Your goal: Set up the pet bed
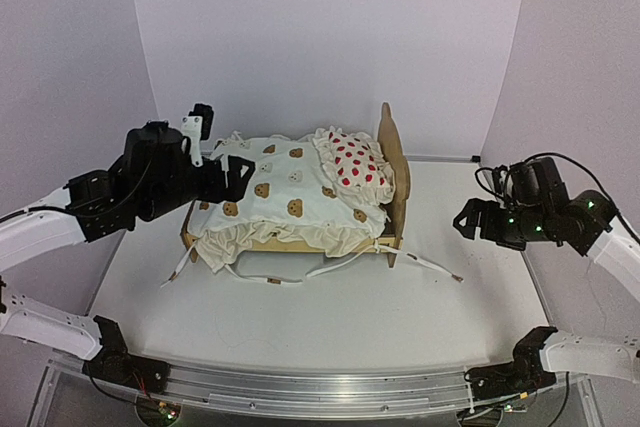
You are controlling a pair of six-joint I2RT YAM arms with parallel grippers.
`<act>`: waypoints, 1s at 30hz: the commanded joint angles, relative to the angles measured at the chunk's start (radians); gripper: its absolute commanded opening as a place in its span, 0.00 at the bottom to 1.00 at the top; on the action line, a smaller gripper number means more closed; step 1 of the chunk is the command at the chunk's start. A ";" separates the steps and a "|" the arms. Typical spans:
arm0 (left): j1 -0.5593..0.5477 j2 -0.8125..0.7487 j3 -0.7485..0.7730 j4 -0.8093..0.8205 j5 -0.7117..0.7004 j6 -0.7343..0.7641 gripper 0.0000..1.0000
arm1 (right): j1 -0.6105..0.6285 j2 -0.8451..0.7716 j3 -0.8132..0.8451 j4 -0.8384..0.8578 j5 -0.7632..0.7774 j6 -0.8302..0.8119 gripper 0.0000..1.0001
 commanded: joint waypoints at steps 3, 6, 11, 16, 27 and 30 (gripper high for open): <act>0.005 -0.172 -0.143 -0.125 -0.112 -0.034 1.00 | 0.005 -0.073 -0.123 0.115 0.016 -0.020 0.98; 0.005 -0.209 -0.195 -0.130 -0.067 -0.081 1.00 | 0.005 -0.116 -0.189 0.162 0.013 -0.014 0.98; 0.005 -0.213 -0.265 -0.147 -0.015 -0.154 1.00 | 0.005 -0.167 -0.259 0.214 -0.018 -0.022 0.98; 0.005 -0.225 -0.380 -0.067 -0.001 -0.187 1.00 | 0.005 -0.173 -0.301 0.256 -0.022 -0.018 0.98; 0.005 -0.290 -0.537 0.039 -0.022 -0.177 0.99 | 0.005 -0.159 -0.327 0.301 -0.033 -0.015 0.98; 0.005 -0.302 -0.547 0.047 -0.034 -0.179 0.99 | 0.005 -0.149 -0.324 0.303 -0.031 -0.017 0.98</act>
